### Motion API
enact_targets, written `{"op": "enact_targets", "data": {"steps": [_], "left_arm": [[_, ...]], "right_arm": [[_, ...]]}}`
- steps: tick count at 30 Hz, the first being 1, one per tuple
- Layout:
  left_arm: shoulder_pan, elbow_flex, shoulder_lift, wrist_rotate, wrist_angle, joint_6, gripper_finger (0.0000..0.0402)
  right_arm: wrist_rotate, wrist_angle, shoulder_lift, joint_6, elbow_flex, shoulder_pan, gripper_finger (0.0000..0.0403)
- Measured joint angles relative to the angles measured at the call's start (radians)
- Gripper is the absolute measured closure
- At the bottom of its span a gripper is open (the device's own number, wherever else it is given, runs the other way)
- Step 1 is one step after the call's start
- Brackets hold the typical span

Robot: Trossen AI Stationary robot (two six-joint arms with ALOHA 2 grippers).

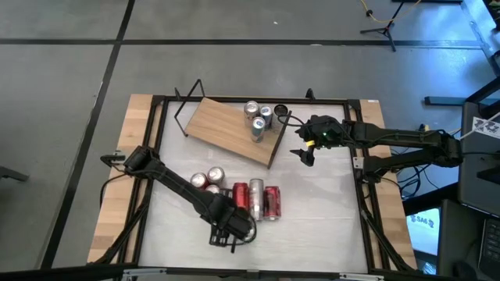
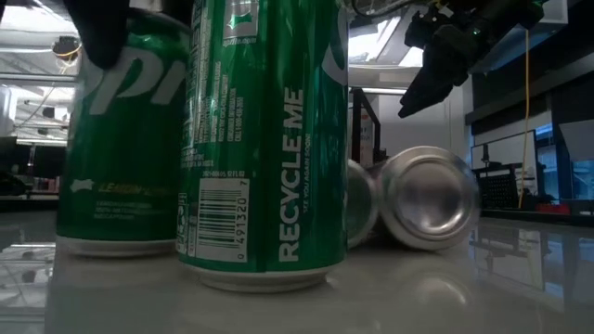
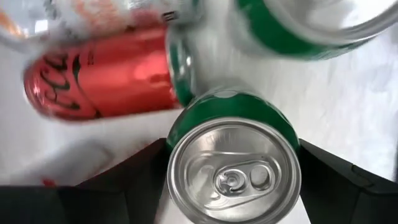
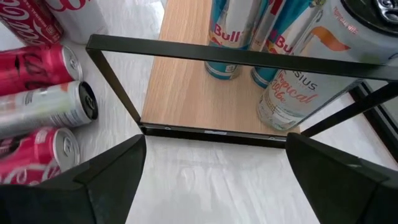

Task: Place canned beverage on shelf
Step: Put the left green soda can on the shelf

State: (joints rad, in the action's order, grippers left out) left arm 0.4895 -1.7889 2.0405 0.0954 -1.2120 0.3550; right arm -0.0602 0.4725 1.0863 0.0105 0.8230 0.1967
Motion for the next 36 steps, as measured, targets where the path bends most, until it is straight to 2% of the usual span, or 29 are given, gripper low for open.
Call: {"op": "enact_targets", "data": {"steps": [7, 15, 18, 22, 25, 29, 36], "left_arm": [[0.015, 0.000, 0.000, 0.054, 0.062, -0.222, 0.0119], [0.016, 0.000, 0.001, 0.046, 0.058, -0.286, 0.0100], [0.016, 0.000, 0.001, 0.045, 0.056, -0.286, 0.0084], [0.015, 0.000, 0.002, 0.046, 0.054, -0.286, 0.0074], [0.015, 0.000, 0.002, 0.046, 0.054, -0.286, 0.0073], [0.013, 0.000, 0.002, 0.048, 0.054, -0.286, 0.0074], [0.010, 0.000, 0.002, 0.049, 0.050, -0.287, 0.0067]], "right_arm": [[0.000, 0.000, 0.000, 0.003, 0.000, 0.000, 0.0022], [0.004, 0.000, 0.000, 0.034, 0.000, 0.000, 0.0022], [0.062, 0.033, 0.000, 0.118, 0.000, 0.000, 0.0022], [0.153, 0.182, -0.005, 0.166, 0.000, -0.017, 0.0022], [0.138, 0.268, -0.003, 0.194, 0.000, -0.088, 0.0022], [0.069, 0.290, -0.004, 0.235, 0.000, -0.224, 0.0022], [-0.087, 0.392, 0.011, 0.446, 0.000, -0.465, 0.0022]]}}
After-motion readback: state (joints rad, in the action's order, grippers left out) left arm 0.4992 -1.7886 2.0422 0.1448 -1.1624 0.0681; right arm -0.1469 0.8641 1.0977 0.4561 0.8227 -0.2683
